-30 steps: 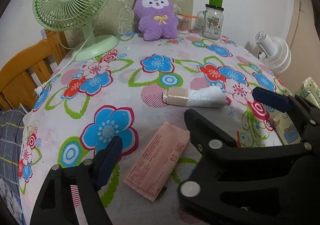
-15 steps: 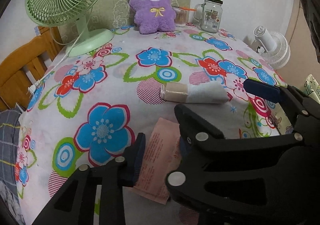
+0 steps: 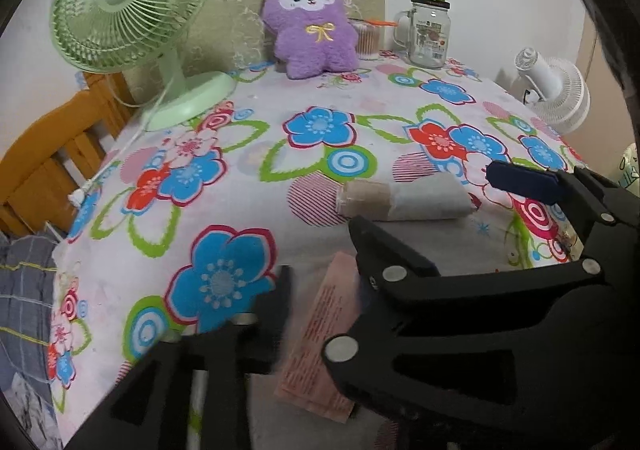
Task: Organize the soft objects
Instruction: 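Close left tool on the pink packet while right tool grasps the white-wrapped roll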
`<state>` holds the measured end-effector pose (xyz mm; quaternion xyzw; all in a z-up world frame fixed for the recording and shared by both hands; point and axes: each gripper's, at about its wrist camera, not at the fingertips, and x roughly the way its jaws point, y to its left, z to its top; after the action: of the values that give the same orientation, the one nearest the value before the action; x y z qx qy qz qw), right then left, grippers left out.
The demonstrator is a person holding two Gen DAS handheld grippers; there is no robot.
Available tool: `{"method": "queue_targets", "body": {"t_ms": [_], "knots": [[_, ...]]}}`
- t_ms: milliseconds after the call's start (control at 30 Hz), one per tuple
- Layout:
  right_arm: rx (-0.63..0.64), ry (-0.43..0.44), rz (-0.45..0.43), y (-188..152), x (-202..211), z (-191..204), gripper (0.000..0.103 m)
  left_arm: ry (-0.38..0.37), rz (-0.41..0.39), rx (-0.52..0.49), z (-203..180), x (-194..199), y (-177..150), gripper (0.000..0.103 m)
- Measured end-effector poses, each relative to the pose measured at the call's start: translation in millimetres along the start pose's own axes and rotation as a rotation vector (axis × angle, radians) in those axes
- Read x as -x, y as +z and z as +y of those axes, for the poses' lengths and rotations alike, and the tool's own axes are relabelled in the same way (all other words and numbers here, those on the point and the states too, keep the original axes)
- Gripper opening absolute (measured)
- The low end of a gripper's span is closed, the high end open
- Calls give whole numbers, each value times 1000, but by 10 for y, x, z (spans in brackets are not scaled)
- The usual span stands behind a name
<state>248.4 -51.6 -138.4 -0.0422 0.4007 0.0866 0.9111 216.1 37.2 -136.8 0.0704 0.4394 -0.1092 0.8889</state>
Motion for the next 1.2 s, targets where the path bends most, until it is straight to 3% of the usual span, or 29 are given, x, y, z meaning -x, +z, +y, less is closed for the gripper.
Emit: {"method": "queue_targets", "body": {"t_ms": [100,433,467,533,633,1200], "knots": [[4,3,8,-25,12,1,103,3,-12,-4,2,41,-29,57],[27,3,20,-114,70,7,103,-13,35,-13,-33,-5,-149,60],[27,2,21,-118,72,3,103,-10,31,-16,-44,-3,-168,60],[27,-1,22,-123,71,-1,103,-7,25,-15,-51,10,-183,44],[33,-5,25,-125,65,8,103,-59,38,1,-30,7,-181,40],[5,0,5,90,-141,-43,103,-18,29,-1,-3,-104,77,39]]}}
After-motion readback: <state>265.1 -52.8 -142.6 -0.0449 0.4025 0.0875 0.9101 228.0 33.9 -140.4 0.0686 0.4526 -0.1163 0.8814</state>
